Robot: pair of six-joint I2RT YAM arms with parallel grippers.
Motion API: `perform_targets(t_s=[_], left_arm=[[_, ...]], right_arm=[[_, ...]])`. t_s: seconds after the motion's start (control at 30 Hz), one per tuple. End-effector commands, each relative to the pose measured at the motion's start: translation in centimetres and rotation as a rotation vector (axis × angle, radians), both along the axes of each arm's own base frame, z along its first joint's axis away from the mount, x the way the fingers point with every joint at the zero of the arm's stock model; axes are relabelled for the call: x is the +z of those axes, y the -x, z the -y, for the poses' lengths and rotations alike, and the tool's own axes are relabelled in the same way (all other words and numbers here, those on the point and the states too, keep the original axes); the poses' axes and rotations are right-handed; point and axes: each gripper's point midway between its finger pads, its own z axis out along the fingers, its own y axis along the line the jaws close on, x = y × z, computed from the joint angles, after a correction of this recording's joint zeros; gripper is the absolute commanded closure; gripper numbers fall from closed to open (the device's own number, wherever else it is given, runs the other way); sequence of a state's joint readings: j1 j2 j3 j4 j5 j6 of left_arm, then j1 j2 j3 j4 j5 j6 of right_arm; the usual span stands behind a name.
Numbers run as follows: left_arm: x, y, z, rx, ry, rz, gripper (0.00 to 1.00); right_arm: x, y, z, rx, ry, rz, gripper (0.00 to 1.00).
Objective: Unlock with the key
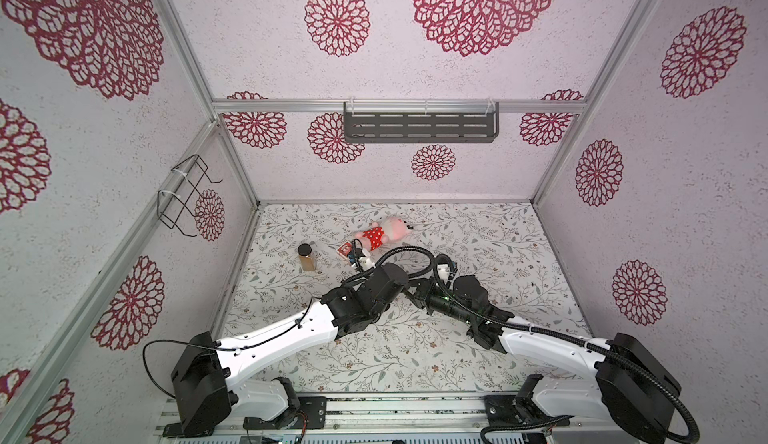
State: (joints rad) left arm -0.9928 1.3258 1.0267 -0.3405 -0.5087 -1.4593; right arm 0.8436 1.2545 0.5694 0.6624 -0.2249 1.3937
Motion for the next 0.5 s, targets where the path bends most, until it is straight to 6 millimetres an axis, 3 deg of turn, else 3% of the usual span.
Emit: perform_targets(t_s=[0.0, 0.2, 0.37, 0.47], left_arm=[[0.7, 2.4, 3.4, -0.142, 0.127, -0.015, 1.0], [1.9, 2.3, 3.0, -0.14, 0.176, 0.03, 1.0], [2.2, 1.8, 1.0, -0.124, 0.034, 0.043, 1.0], [2.7, 1.2, -0.4, -0.137, -0.057, 0.079, 1.0]], right_arm=[[7.1, 1.0, -0.5, 0.052, -0.24, 0.114, 1.0], [6.9, 1.0, -0.6, 0.053, -0.232, 0.1, 1.0], [5.5, 0.7, -0.4, 0.035, -0.077, 0.14, 1.0], [4.2, 0.6, 0.3, 0.015, 0.043, 0.171, 0.88]])
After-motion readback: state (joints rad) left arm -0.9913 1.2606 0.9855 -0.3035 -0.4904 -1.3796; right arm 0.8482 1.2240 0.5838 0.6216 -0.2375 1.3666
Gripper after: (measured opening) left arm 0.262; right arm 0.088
